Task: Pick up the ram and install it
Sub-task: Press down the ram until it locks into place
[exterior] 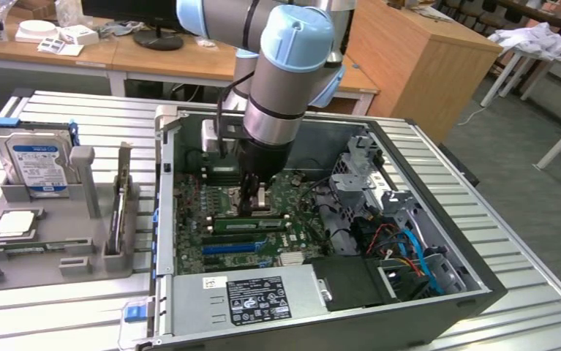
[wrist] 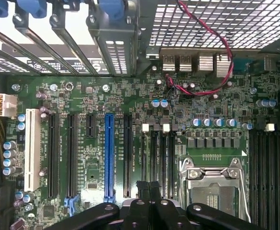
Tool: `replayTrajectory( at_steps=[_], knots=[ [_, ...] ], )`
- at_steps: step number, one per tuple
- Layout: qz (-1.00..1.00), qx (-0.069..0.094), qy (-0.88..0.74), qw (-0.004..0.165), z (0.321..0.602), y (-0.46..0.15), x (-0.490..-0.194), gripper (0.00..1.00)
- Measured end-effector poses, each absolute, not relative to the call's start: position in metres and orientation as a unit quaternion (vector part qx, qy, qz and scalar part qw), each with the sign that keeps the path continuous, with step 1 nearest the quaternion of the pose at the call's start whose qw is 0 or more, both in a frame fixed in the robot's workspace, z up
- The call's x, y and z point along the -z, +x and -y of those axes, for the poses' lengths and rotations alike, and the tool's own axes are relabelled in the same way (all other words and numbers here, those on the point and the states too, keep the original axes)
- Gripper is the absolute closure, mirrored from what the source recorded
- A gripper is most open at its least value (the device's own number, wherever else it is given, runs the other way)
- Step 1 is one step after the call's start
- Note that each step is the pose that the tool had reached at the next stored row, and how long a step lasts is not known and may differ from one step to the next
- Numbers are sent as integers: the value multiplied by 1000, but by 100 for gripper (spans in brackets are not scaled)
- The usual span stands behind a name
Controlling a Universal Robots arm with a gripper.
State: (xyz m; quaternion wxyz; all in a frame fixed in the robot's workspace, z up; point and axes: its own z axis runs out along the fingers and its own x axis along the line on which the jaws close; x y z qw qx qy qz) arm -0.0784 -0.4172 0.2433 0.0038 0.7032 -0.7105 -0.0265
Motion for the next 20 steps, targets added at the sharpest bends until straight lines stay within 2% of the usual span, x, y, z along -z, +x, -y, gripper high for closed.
replayTrajectory(
  at_steps=[20],
  knots=[
    [710, 27, 703, 3, 417, -78, -234, 89]
  ],
)
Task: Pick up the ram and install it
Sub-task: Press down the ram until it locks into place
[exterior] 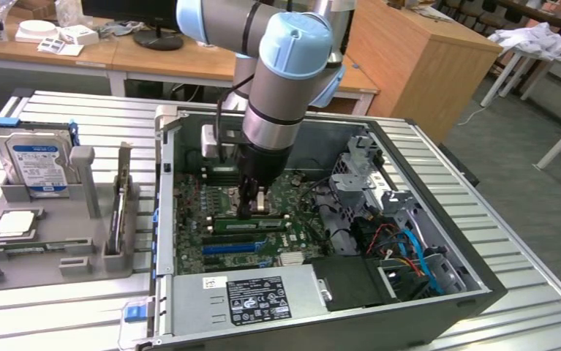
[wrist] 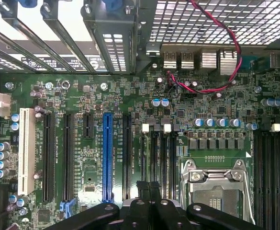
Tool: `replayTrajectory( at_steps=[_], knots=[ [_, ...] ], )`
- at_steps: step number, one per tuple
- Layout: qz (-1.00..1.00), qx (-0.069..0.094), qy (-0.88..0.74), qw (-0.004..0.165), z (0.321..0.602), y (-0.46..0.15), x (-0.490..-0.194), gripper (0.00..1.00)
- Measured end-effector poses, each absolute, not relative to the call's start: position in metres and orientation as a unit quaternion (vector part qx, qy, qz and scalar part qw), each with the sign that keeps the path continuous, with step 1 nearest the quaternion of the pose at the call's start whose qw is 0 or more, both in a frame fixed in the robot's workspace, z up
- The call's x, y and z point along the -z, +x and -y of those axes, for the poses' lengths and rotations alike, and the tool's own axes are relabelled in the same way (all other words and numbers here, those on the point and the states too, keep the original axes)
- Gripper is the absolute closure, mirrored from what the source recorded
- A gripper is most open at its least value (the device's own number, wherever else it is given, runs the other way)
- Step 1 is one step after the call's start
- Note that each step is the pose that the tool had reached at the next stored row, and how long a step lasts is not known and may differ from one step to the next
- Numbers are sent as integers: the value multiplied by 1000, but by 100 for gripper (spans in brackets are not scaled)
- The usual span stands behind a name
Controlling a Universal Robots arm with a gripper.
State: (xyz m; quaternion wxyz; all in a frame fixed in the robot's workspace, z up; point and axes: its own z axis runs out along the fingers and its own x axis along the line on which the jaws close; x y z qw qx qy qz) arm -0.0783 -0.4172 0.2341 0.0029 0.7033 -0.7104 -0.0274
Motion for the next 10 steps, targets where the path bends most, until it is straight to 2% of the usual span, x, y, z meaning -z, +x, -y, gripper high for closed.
replayTrajectory(
  at_steps=[10],
  knots=[
    [710, 27, 703, 3, 417, -78, -231, 89]
  ],
)
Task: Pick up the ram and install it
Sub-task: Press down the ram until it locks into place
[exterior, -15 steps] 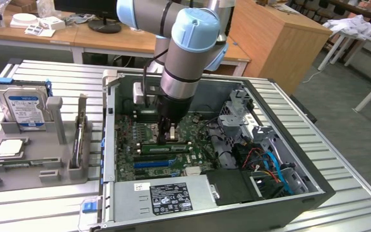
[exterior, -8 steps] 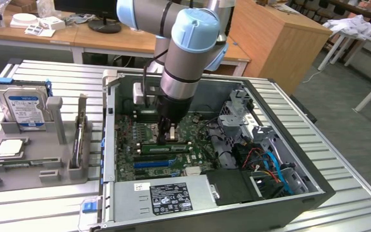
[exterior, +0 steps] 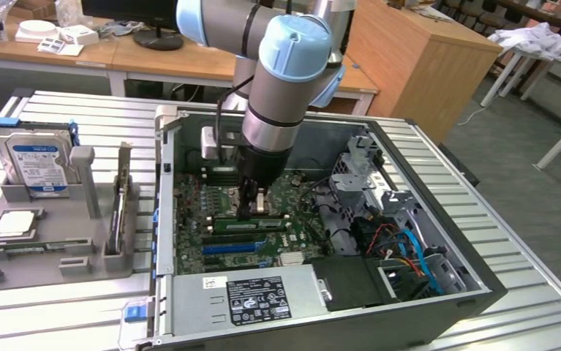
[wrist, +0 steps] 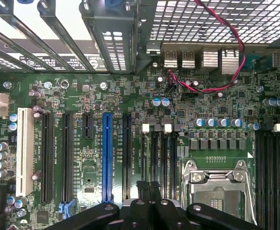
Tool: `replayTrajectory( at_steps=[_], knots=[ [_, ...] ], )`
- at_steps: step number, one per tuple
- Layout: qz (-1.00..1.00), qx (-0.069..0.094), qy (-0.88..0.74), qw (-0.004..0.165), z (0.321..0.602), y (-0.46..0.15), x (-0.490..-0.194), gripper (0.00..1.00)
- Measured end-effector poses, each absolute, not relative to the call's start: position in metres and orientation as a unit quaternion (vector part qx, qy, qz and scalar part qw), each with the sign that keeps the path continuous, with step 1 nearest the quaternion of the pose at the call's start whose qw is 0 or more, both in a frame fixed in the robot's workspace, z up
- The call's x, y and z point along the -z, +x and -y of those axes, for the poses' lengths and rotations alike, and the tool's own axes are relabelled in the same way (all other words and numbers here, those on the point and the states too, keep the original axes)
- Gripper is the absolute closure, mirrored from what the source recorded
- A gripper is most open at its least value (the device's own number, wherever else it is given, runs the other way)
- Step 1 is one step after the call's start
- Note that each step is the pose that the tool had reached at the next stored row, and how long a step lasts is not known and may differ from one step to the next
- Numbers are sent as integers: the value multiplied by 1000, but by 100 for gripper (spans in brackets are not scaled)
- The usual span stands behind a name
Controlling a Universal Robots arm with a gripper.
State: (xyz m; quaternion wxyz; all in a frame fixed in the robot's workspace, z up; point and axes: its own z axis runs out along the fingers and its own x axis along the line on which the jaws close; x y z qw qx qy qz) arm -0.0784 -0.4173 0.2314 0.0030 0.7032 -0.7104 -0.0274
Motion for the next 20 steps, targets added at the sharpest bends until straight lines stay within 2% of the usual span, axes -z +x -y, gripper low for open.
replayTrajectory(
  at_steps=[20],
  knots=[
    [710, 27, 703, 3, 417, -78, -228, 89]
  ],
)
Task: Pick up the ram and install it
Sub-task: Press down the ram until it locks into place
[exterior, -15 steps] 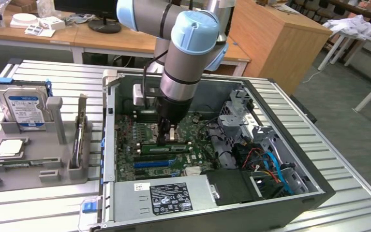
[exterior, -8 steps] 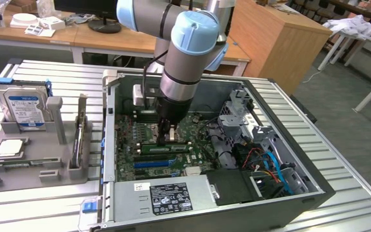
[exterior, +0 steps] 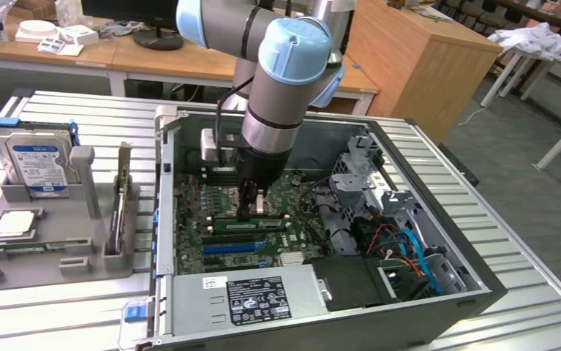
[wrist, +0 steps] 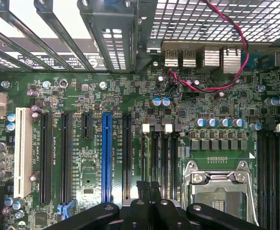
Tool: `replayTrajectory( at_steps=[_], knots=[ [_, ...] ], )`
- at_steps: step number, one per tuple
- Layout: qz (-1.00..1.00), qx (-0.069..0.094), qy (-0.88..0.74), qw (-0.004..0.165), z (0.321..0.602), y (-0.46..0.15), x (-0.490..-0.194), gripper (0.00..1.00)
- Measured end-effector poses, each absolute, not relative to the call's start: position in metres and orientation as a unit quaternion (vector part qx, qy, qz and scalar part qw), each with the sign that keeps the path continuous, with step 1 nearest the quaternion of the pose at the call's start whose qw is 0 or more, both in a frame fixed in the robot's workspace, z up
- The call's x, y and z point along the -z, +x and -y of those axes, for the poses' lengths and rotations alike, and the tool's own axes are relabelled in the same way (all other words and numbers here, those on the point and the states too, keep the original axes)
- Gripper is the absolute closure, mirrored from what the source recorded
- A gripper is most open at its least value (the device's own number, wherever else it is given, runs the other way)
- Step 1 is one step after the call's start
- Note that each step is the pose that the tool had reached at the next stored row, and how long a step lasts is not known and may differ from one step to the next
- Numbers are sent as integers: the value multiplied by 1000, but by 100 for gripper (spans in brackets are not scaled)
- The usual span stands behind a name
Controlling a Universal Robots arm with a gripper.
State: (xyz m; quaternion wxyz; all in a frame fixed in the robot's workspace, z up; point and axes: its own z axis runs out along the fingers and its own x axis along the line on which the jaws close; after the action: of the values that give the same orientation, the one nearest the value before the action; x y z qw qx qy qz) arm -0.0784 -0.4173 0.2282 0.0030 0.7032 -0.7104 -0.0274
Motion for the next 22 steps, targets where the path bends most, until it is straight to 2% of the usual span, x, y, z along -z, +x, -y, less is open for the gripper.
replayTrajectory(
  at_steps=[22],
  knots=[
    [710, 27, 703, 3, 417, -78, -224, 89]
  ],
)
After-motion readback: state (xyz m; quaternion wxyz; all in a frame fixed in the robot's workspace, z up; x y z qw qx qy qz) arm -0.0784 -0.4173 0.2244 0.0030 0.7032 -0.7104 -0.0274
